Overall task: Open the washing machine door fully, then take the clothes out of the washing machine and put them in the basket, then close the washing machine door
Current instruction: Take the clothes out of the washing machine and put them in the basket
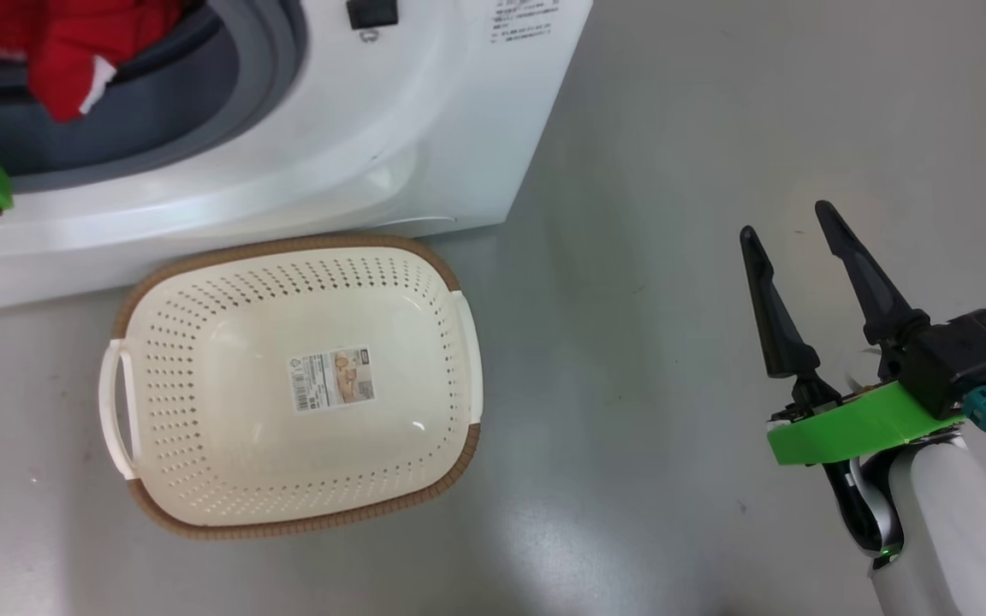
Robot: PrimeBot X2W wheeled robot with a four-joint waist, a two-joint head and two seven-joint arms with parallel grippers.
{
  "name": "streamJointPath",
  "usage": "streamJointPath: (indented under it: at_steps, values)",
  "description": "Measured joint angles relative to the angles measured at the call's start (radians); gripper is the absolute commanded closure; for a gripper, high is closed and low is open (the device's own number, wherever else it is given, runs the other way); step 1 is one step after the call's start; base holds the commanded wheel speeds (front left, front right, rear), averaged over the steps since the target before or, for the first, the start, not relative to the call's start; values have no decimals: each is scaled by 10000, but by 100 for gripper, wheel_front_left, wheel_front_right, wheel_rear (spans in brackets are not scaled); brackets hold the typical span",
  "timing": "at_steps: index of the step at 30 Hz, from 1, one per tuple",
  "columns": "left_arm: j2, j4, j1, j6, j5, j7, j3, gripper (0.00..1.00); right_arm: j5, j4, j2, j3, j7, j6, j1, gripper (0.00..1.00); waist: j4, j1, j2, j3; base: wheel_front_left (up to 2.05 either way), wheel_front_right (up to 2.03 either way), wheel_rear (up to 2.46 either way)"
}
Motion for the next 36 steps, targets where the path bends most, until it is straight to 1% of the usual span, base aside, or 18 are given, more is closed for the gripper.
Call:
streamJointPath:
  at_steps: [2, 3, 8, 17, 20, 29, 32, 36]
  values:
    - [-65, -736, 380, 29, -31, -2, 171, 100, 0, 8, -12, -35, 0, 0, 48, 0, 50, 0, 0, -105, 0, 0, 0]
    - [-171, -1329, 815, 75, -35, -2, 311, 100, 0, 33, -21, -75, 0, 0, 67, 0, 100, 0, 0, -223, 0, 0, 0]
    - [-407, -2725, 1929, 169, -98, -2, 652, 100, 0, 77, -19, -109, 0, 0, 116, 0, 217, 1, 0, -569, 0, 0, 0]
    - [-846, -4414, 3519, 142, -98, -2, 895, 100, 0, 157, 8, -146, 0, 0, 559, 0, 376, 0, 0, -1267, 0, 0, 0]
    - [-905, -4926, 3953, 52, -98, -2, 970, 100, 0, 173, 17, -176, 0, 0, 699, 0, 412, 0, 0, -1496, 0, 0, 0]
    - [-1026, -6631, 5570, 19, -98, -4, 1012, 100, 0, 280, 17, -196, 0, 0, 1105, 0, 472, 0, 0, -2173, 0, 0, 0]
    - [-1087, -7411, 6201, 134, -98, 23, 963, 100, 2, 299, 19, -198, 0, 0, 1197, 0, 477, 0, 0, -2423, 0, 0, 0]
    - [-1233, -8690, 6950, 403, -92, 192, 926, 100, 15, 339, 13, -196, 0, 0, 1388, 0, 490, 0, 0, -2770, 0, 0, 0]
